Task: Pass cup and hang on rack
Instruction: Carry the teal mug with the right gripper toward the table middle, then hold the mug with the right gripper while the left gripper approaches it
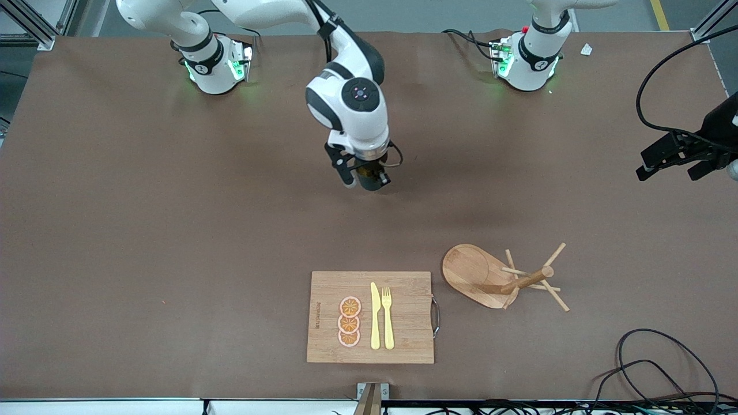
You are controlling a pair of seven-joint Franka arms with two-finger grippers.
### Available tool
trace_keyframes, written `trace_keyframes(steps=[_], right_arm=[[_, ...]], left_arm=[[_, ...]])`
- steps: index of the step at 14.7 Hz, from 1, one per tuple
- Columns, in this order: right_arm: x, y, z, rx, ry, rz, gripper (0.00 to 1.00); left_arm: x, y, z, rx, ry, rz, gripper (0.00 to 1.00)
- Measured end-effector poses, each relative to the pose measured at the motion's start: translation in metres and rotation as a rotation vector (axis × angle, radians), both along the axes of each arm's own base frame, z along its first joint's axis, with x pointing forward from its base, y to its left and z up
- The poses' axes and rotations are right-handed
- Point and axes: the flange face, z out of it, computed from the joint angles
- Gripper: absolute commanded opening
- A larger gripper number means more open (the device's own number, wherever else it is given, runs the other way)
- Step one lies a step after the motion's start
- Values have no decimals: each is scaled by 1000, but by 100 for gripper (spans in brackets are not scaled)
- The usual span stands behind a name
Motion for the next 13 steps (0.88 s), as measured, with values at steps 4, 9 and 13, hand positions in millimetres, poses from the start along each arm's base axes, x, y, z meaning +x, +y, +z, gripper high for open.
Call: trace_keyframes(steps=[4,9,13], right_arm=[[-15,35,-9,14,-6,5,0],[-21,43,-39,-28,19,18,0],[-21,40,-39,-58,37,19,0]], left_arm=[[2,-1,-4,-5,7,40,100],[1,-19,-3,-23,17,142,100],[-6,-77,-3,1,20,220,100]])
